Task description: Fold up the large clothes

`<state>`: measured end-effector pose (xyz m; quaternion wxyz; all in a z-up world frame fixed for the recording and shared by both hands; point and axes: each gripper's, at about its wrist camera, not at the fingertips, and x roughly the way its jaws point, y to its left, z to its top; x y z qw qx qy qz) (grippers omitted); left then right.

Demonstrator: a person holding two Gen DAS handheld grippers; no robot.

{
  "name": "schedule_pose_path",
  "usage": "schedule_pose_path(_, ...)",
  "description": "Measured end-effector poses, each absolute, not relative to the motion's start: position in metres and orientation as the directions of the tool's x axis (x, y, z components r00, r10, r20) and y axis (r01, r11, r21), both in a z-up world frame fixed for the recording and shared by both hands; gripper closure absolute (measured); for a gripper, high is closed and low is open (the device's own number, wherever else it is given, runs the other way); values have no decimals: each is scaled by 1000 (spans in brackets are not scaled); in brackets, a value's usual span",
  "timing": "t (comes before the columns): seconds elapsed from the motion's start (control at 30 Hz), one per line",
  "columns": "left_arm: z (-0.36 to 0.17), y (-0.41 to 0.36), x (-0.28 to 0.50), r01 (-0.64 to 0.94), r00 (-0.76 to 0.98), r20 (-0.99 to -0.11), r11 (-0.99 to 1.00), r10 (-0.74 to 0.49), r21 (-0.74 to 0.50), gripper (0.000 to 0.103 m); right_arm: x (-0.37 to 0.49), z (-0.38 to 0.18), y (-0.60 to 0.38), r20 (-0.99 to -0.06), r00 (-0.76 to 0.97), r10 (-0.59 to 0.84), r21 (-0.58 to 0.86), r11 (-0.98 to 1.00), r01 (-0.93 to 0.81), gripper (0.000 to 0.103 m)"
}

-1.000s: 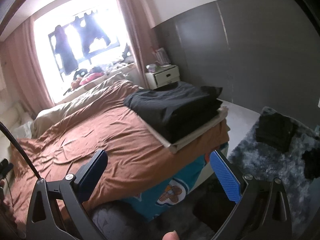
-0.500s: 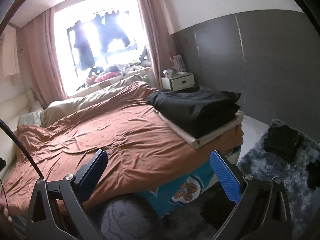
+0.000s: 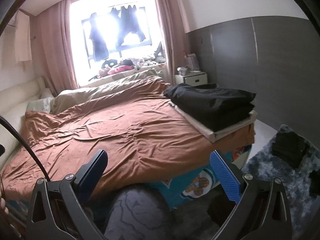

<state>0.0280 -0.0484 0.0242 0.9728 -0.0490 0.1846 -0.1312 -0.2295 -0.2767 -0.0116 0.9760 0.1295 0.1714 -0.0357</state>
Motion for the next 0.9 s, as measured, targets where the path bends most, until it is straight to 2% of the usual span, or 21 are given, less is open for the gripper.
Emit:
schedule_pose_path(0.27,13,-46,27,217,892,-372,966,-256,-143,0,-229,-18,-261,-346,938,-13,192,978,84,1)
schedule_pose_path(0.9,2,-47,29,201,885,-399,970,-239,-135,1,-234,-17,-238,-356,934,7,201,977,69,1)
